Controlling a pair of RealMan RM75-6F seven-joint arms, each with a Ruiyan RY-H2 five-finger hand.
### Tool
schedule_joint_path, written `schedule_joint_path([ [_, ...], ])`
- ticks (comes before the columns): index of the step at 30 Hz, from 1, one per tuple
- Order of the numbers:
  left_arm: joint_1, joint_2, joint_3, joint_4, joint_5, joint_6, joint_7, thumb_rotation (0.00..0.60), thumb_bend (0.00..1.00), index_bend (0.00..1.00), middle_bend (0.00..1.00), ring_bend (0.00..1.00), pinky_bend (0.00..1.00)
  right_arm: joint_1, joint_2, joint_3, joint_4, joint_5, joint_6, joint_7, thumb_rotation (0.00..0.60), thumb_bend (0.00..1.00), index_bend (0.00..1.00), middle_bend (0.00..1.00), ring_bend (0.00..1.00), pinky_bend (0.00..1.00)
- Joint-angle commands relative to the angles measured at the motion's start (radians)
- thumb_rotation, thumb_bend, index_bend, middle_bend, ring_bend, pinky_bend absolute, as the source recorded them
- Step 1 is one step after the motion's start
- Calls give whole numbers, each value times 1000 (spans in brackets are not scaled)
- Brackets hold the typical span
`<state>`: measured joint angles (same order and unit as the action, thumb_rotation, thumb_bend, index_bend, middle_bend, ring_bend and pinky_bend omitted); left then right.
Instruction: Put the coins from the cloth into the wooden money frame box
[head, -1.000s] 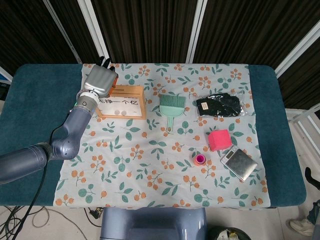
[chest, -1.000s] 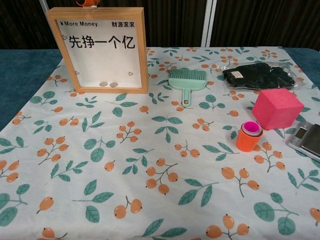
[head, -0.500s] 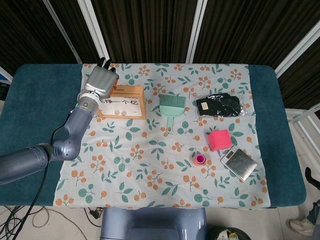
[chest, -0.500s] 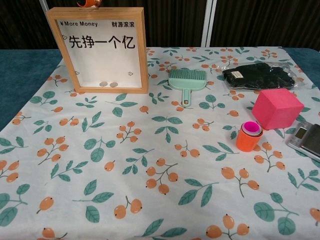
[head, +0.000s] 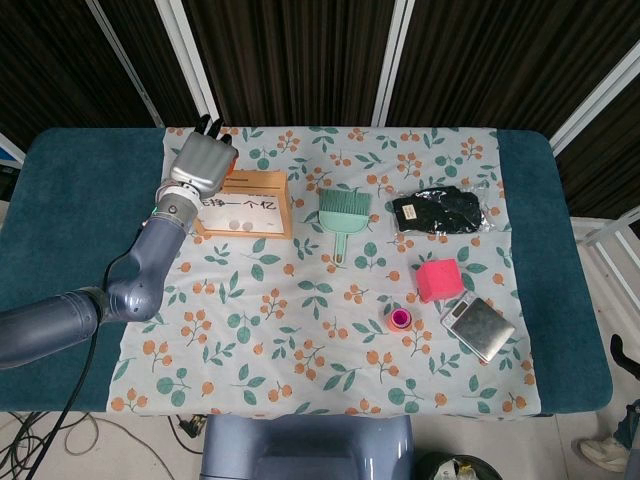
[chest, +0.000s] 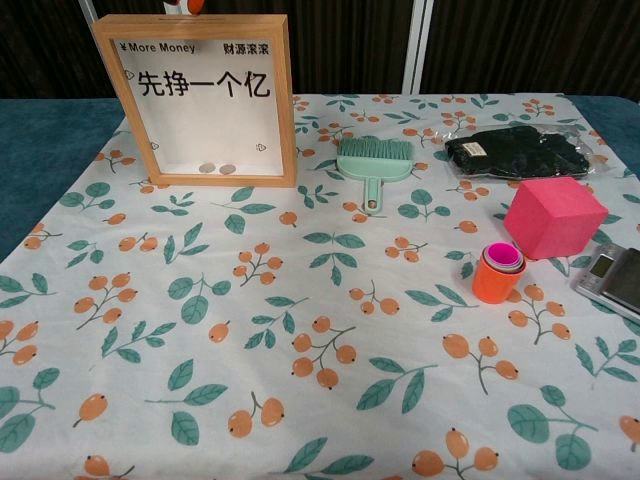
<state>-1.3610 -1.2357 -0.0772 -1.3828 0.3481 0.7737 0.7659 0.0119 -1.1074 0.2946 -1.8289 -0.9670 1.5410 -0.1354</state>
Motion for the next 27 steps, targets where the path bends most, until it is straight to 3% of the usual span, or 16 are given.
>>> schedule_joint_path([
  [1, -1, 0, 0, -2, -3, 3, 3, 600, 687, 501, 219, 0, 0, 0, 0, 0, 0, 0, 0, -1, 600, 394, 128, 28, 0, 0],
  [11, -4, 10, -6, -16, 3, 17, 7, 600, 675, 495, 212, 0, 0, 0, -1, 1, 1, 0, 4, -1, 600, 395, 129, 29, 0, 0],
  [15, 4, 60, -46, -73, 58, 70, -29, 600, 558, 463, 197, 0, 0, 1, -2, 1, 3, 1, 2, 0, 600, 395, 129, 29, 0, 0],
  [22, 132, 193, -108, -259, 281, 275, -202, 600, 515, 311, 129, 0, 0, 3, 1, -2, 10, -19, -1, 8, 600, 394, 129, 28, 0, 0],
  [27, 311, 281, -75, -377, 459, 428, -367, 600, 508, 278, 100, 0, 0, 7, 16, -27, 28, -102, -21, 46, 600, 394, 129, 28, 0, 0],
])
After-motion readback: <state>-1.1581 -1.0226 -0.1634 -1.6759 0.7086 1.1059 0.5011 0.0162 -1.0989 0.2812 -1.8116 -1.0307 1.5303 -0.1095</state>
